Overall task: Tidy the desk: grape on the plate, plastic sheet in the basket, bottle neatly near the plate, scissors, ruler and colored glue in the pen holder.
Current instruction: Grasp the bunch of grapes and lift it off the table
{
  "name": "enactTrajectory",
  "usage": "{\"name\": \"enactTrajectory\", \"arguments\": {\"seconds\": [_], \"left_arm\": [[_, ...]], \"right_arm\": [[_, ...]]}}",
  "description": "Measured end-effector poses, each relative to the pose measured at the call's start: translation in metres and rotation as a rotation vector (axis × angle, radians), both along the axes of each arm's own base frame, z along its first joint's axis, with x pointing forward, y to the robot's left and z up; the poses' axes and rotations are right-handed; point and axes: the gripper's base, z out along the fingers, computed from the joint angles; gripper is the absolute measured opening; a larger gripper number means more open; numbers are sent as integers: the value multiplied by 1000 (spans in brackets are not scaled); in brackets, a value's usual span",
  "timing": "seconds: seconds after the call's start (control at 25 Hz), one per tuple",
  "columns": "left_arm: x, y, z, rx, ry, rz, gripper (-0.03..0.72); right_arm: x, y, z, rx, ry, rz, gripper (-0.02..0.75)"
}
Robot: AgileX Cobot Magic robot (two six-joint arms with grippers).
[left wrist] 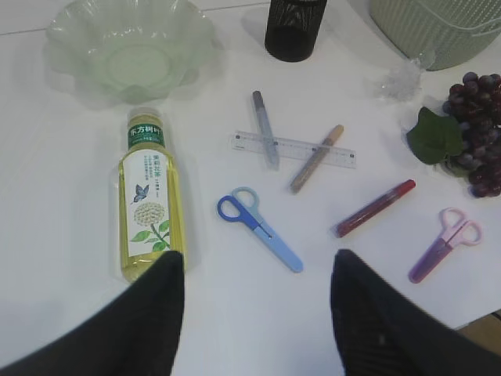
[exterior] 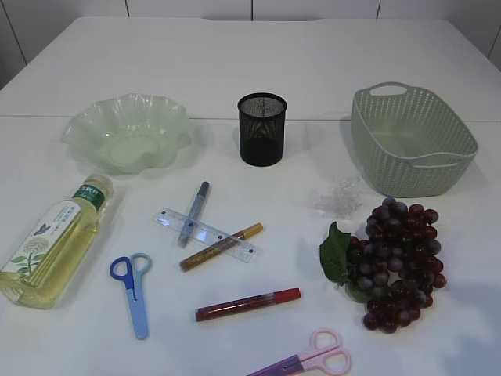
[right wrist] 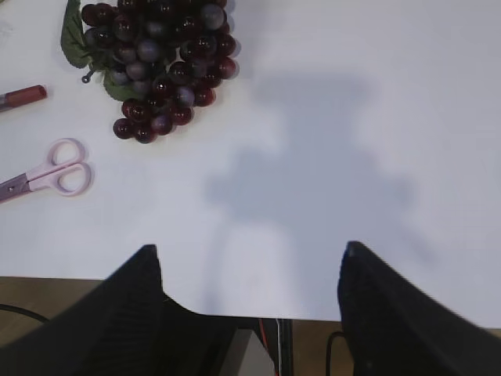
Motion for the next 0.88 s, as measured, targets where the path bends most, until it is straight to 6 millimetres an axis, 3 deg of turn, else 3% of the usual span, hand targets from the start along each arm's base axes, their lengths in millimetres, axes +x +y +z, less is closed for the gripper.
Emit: {"name": "enactTrajectory", "arguments": {"seconds": [0.4,0.6,0.88], "left_arm": [[36,-11,0,-61,133,-20,434],[43,-13,5,-73,139,-22,435],[44,-16,12,-106,131,-30,434]], "right_arm": [[45,1,3,53,165,-25,543],[73,2,-9,84,208,-23,543],[114,7,-27,84,115,144,543]]}}
